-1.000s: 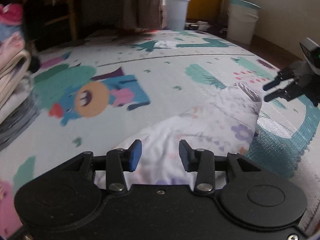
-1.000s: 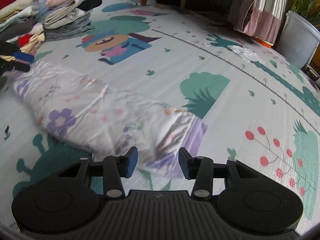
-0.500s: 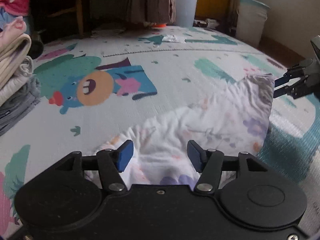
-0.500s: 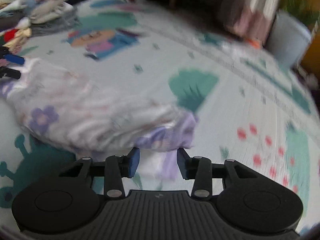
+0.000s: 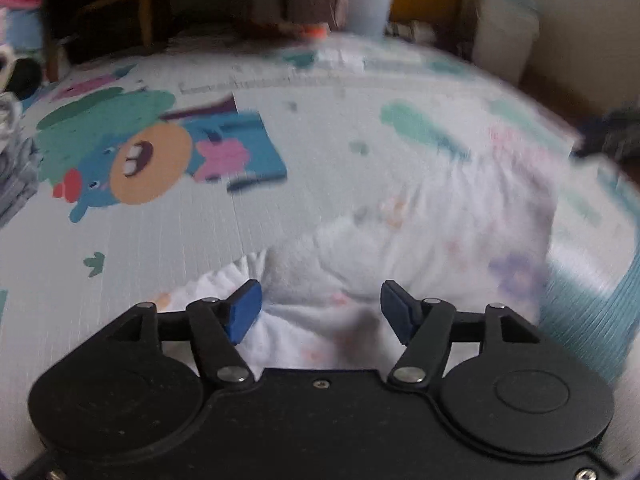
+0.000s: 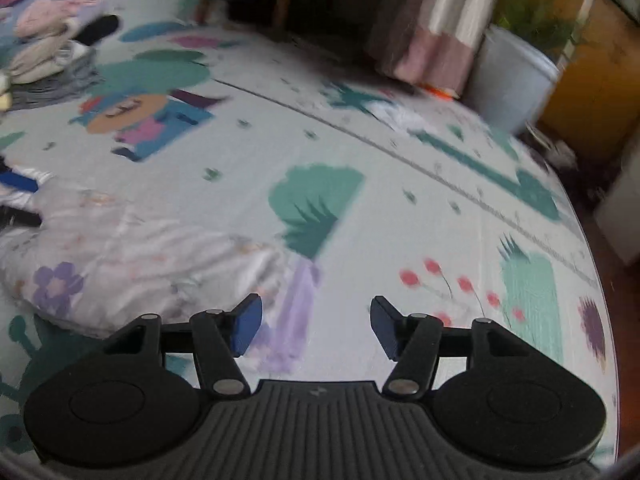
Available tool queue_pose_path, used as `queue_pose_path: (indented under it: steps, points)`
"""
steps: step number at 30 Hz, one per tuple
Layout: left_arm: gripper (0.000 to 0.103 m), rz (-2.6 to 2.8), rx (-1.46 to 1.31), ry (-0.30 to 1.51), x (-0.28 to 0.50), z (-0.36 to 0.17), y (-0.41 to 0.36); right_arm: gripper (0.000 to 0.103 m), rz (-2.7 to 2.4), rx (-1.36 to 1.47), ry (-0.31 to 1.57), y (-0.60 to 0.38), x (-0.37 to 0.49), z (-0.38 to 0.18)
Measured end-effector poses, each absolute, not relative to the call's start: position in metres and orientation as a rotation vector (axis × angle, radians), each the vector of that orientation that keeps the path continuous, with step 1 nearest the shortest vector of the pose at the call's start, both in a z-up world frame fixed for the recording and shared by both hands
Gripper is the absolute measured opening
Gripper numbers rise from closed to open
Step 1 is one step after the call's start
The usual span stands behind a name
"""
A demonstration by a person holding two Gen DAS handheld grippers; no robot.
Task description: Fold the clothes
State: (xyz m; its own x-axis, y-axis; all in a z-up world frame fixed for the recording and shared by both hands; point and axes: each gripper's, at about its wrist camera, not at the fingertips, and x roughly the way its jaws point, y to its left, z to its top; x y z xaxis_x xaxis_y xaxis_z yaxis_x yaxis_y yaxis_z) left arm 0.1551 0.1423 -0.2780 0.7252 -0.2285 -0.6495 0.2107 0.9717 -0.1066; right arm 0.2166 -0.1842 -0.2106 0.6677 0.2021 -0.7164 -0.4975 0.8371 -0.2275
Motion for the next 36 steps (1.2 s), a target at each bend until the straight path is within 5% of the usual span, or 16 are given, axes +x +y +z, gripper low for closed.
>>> queue_pose_path:
  steps: [10, 18, 30, 36]
  points:
    - [0.067, -0.082, -0.060, 0.791, 0.147, -0.297, 0.187, 0.071, 0.642, -0.554, 0.844, -0.116, 0.240, -0.283]
    - [0.066, -0.082, 0.077, 0.585, 0.105, -0.255, 0.182, 0.074, 0.703, -0.512, 0.754, -0.102, 0.218, -0.241]
    - [0.064, -0.167, 0.053, 0.707, 0.088, -0.297, 0.185, 0.077, 0.807, -0.453, 0.789, -0.033, 0.178, -0.276]
    - [0.057, -0.186, 0.039, 0.619, 0.074, -0.269, 0.179, 0.081, 0.709, -0.321, 0.751, -0.044, 0.171, -0.264]
